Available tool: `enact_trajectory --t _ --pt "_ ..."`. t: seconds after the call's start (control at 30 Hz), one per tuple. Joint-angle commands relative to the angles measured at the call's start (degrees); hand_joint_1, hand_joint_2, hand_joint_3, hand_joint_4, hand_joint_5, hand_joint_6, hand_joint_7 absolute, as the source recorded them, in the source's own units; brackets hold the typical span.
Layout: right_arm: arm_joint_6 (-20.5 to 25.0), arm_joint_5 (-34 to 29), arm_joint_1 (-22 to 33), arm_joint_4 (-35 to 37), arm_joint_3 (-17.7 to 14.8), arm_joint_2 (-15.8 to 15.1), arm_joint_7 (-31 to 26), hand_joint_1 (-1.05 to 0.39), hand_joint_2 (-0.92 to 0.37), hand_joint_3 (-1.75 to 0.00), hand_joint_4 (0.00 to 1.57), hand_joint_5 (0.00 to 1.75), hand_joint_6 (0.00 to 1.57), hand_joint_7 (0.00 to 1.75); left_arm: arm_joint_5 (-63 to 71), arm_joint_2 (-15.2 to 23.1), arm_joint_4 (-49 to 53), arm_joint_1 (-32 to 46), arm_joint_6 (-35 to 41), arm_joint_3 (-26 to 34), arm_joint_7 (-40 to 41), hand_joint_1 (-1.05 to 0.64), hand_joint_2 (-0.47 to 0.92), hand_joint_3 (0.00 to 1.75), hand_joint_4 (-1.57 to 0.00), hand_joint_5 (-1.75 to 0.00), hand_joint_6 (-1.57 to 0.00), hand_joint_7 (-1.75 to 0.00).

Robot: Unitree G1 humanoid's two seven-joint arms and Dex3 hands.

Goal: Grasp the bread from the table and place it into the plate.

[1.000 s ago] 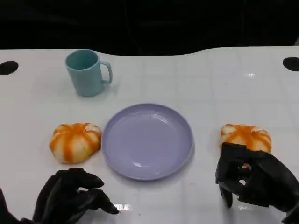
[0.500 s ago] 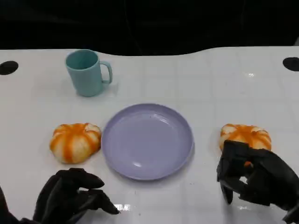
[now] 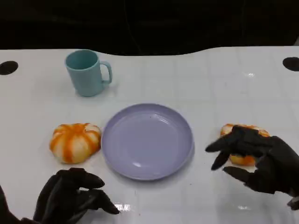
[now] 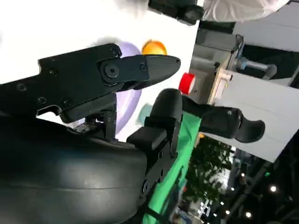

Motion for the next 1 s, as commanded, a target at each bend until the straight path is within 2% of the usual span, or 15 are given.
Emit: enact_trajectory --t 0.03,0.13,0.27,0.4,0.57,0.7,0.83,1.0 --pt "-4.84 -6.53 -1.86 2.12 -1.40 -2.96 -5.69 -0.49 -0.92 -0.18 0.35 0.81 0.44 0.44 0.25 0.58 0.42 -0.22 -0.77 0.33 0.07 -0.95 0.64 0.01 -1.57 -0.43 -1.57 -0.17" --pt "-8.12 -11.17 -3.08 3.78 -1.66 -4.20 -10.04 -0.49 -0.92 -0.15 0.34 0.65 0.45 0.29 0.30 0.58 0.29 -0.19 -0.67 0.31 0.27 -0.94 0.64 0.01 -1.57 -0.44 -1.57 -0.17" --pt "-14.41 -21.11 -5.09 6.74 -2.16 -6.90 -18.34 -0.46 -0.92 -0.13 0.29 0.57 0.44 0.23 0.29 0.67 0.34 -0.25 -0.34 0.31 0.37 -0.95 0.63 0.00 -1.57 -0.43 -1.57 -0.17" --pt "-15.31 -29.87 -6.19 7.27 -2.14 -9.85 -25.95 -0.44 -0.92 -0.06 0.25 0.49 0.43 0.14 0.52 0.46 0.53 -0.38 -0.70 0.24 0.61 -0.96 0.64 0.00 -1.57 -0.43 -1.57 -0.17" --pt "-12.12 -38.08 -6.60 5.25 -1.08 -13.66 -31.45 -0.43 -0.91 -0.02 0.16 0.42 0.38 0.06 0.56 0.15 0.73 -0.53 -0.85 0.18 0.78 -0.96 0.64 0.00 -1.57 -0.44 -1.57 -0.18" --pt "-7.86 -44.24 -6.34 2.33 0.59 -16.42 -33.74 -0.45 -0.91 -0.01 0.07 0.38 0.32 0.02 0.39 0.06 0.80 -0.60 -0.72 0.22 0.66 -0.95 0.63 0.00 -1.57 -0.43 -1.57 -0.17" --pt "-3.58 -47.06 -6.21 -0.14 2.94 -18.43 -33.03 -0.45 -0.88 0.00 0.01 0.35 0.26 0.00 0.27 -0.04 0.79 -0.56 -0.68 0.30 0.61 -0.95 0.63 0.00 -1.57 -0.43 -1.57 -0.17" --pt "-0.54 -49.86 -7.02 -1.18 6.06 -20.10 -34.29 -0.38 -0.77 0.00 0.00 0.32 0.26 0.00 0.40 0.03 1.15 -0.65 -1.24 0.30 0.24 -0.95 0.64 0.00 -1.57 -0.43 -1.57 -0.16"
